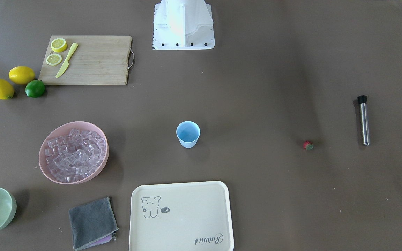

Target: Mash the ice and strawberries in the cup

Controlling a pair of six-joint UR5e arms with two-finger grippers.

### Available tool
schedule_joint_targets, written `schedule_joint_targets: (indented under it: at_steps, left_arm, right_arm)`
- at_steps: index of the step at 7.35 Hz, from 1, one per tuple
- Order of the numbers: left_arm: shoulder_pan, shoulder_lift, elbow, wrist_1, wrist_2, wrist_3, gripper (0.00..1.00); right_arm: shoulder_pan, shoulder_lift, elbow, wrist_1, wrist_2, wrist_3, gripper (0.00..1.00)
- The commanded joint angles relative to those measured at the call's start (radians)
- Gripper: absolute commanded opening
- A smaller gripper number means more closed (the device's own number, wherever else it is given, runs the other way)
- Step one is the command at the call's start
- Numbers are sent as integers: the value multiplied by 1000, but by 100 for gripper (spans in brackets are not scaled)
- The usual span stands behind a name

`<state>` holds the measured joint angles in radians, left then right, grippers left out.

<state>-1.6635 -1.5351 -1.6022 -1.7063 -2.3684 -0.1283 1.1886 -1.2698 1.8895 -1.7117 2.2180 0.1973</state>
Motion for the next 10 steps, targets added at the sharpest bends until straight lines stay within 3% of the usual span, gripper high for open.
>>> schedule_joint_targets:
  at_steps: [1,3,5,7,10]
  left_arm:
    - [-1,1,-2,-1,0,-1,98]
    - [-1,4,4,-1,0,1,98]
    - [-1,15,2,-1,0,3,98]
    - [-1,12,-1,-1,0,3,98]
    - [-1,7,-4,-1,-2,1,98]
  right_arm:
    - [-116,23,16,73,-26,211,100]
    - [-275,55,7,118,-203,339,100]
    - [-294,55,-59,160,-221,327,100]
    - [-322,84,-176,295,-254,332,100]
    - [-336,108,-233,302,-294,329,100]
